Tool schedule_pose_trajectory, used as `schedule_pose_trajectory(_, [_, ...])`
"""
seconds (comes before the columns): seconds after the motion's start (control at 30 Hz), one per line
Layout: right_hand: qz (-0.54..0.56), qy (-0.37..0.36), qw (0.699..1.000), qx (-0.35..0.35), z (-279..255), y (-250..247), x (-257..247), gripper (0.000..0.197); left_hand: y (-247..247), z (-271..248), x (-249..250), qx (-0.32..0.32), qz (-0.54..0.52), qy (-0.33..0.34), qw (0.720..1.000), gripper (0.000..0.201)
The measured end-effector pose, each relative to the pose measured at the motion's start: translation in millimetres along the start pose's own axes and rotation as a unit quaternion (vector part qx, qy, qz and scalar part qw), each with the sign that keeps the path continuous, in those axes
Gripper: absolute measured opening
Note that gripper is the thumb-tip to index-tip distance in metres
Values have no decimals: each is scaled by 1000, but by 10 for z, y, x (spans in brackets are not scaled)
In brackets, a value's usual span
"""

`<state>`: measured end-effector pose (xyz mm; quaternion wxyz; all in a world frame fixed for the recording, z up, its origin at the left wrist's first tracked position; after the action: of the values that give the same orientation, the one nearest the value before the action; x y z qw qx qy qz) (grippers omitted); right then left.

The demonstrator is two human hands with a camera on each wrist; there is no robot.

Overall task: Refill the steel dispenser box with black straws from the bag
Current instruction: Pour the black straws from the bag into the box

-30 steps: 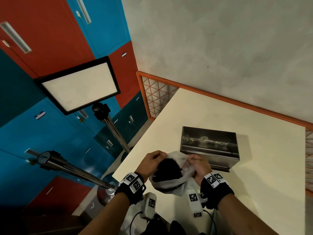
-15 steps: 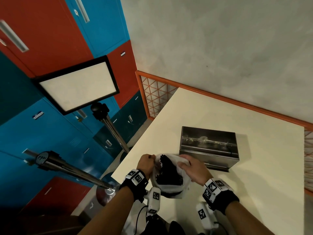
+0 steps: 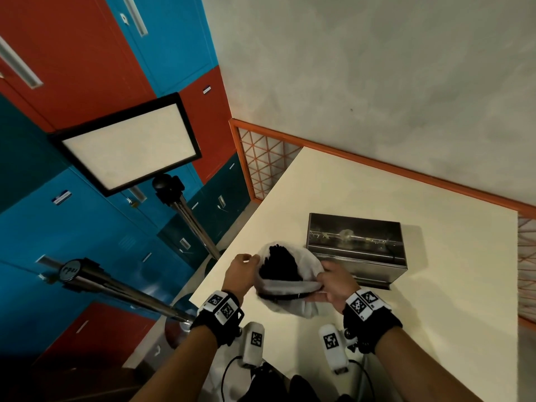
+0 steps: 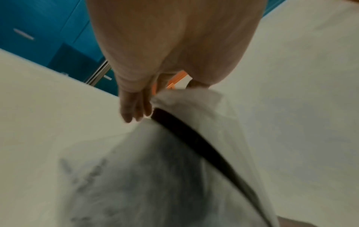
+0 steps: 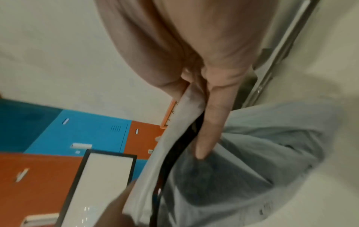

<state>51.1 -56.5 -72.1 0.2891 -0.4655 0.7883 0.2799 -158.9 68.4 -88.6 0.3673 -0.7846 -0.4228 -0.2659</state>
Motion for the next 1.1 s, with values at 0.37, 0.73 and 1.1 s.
schedule_pose_trajectory(0.37, [73, -20, 997, 28, 26, -3, -52, 23, 26, -391, 204, -80, 65, -39, 994, 68])
schedule_pose_trajectory(0.73, [-12, 14, 1000, -16, -77, 79, 37, 25, 337, -449, 163, -116, -109, -42, 986, 47])
schedule_pose_trajectory(1.1, [181, 29, 983, -11, 103, 179, 402, 45, 270, -349, 177, -88, -80, -26, 993, 26])
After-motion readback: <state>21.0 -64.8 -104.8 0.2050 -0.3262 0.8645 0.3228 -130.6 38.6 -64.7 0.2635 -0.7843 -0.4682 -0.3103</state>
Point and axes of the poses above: each hand's wrist, its own z-axis towards the middle knuckle, its own y-axis out of the palm, x = y × z, the point moved 9 cm from there along z, towards the middle knuckle, and after that the axes turned 4 degrees about -x, right-handed, at the moved point
